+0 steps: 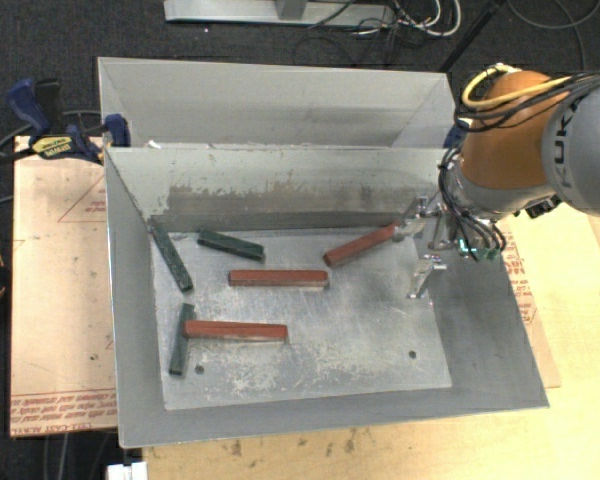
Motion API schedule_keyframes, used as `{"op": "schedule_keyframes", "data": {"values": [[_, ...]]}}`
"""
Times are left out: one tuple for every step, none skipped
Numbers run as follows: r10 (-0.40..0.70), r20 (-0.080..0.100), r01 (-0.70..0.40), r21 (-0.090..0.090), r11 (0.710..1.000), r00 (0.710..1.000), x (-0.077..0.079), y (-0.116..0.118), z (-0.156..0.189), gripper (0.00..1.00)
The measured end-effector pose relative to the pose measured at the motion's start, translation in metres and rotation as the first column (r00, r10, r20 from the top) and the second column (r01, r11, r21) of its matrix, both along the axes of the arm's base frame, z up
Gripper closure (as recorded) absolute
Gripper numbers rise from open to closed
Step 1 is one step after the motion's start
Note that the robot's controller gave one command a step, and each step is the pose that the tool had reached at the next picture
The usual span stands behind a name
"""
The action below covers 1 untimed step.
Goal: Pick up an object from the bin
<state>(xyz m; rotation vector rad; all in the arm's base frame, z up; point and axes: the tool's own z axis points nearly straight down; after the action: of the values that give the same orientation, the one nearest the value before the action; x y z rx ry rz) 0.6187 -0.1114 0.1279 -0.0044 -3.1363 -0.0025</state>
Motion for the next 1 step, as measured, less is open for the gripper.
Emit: {"op": "schedule_keyframes", "data": {"values": [[0.002,0.007,-0.002,-0.001,1.0,1.0,0.002,0.0001,0.0037,0.0]]}}
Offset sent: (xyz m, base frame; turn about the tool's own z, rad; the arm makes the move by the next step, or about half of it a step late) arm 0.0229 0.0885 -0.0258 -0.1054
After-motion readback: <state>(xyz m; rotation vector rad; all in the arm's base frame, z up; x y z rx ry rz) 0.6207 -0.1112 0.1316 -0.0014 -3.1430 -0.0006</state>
